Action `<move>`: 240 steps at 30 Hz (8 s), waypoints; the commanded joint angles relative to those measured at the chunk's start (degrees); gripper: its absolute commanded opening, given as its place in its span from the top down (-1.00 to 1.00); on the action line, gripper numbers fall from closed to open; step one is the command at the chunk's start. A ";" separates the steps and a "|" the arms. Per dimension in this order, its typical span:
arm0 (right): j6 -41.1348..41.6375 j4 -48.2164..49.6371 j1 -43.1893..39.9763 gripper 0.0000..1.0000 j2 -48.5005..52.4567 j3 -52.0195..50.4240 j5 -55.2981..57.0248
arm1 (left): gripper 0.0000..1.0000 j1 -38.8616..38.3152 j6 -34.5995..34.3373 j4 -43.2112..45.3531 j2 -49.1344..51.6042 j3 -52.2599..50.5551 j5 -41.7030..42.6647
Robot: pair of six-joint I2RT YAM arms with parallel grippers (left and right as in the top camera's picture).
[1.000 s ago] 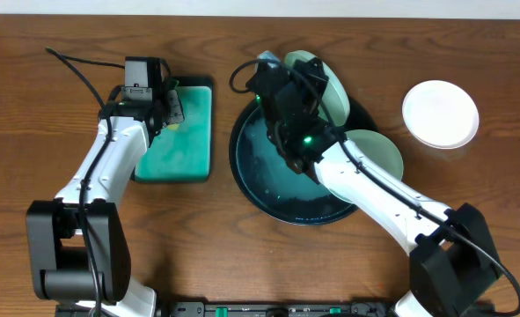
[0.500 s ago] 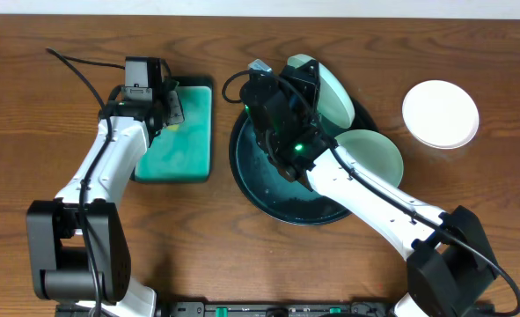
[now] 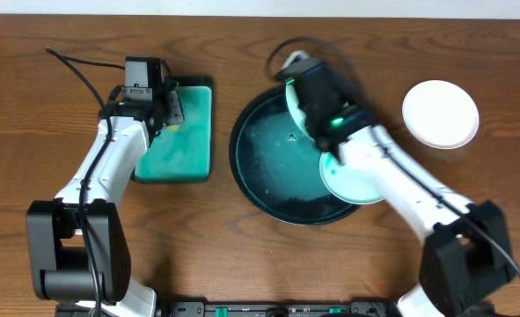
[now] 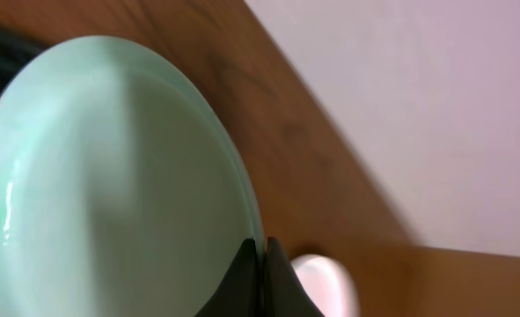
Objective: Clean dirty plates on tray and stack at the side
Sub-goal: 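Lift the mint plate with the right gripper and stack it on the white plate, then reach the right gripper to the remaining mint plate and grip its rim, then scrub the remaining mint plate with the left gripper's sponge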
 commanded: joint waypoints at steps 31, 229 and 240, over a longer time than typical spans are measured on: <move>37.11 -2.91 -59.45 -0.35 7.87 0.44 -46.51 | 0.86 0.15 -0.76 -0.28 0.20 -0.04 -0.90; 40.44 -4.74 -17.53 0.98 9.81 -13.77 -47.39 | 0.86 -31.63 -19.50 12.68 18.38 0.00 4.85; 40.44 -5.07 -17.57 0.98 9.81 -13.77 -45.97 | 0.86 -31.58 -10.51 8.28 12.90 0.09 -22.12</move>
